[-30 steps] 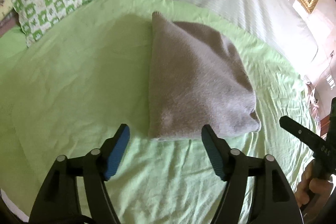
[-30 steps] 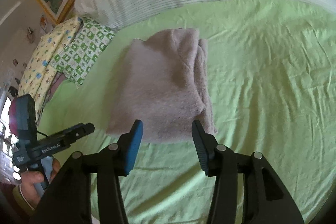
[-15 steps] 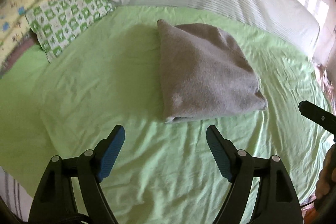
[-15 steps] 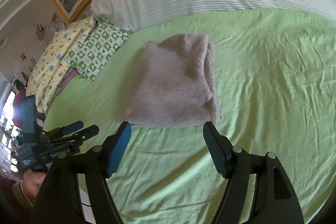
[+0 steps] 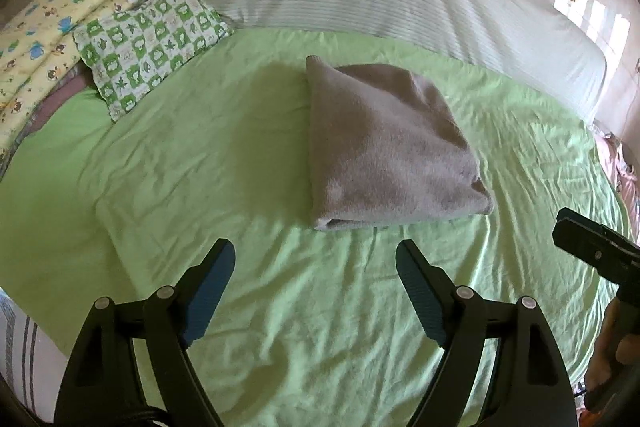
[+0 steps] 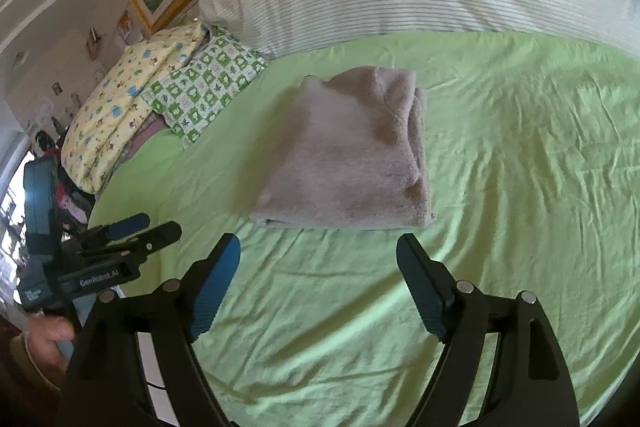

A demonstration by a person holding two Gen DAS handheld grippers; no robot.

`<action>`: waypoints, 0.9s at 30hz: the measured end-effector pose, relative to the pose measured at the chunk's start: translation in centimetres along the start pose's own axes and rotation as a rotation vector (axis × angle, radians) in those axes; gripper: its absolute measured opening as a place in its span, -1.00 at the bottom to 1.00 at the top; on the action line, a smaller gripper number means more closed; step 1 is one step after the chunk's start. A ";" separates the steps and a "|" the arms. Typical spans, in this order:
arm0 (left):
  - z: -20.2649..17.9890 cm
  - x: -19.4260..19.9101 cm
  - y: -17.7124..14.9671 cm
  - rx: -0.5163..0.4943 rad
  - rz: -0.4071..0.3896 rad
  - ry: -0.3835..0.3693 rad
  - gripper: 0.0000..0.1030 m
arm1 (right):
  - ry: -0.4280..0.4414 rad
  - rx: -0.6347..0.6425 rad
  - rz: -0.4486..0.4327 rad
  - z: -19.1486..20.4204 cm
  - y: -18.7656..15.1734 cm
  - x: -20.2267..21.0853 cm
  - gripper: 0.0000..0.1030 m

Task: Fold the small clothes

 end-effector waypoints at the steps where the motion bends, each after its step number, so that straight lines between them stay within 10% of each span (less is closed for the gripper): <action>1: 0.0 -0.1 0.0 0.001 0.001 0.001 0.62 | -0.002 0.007 0.001 0.0 0.1 0.0 0.59; 27: 0.2 -7.7 1.1 -0.052 -0.038 0.043 0.62 | -0.154 0.053 0.015 -0.7 -0.3 -7.3 0.80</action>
Point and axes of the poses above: each gripper's, at about its wrist camera, not at the fingertips, and x roughly against the way its jaws point, z to its left, y to its top, the point moved 4 cm from there along -x, roughly the way its jaws point, and after that the axes turned 11 degrees about -y, right-handed, at the moved point
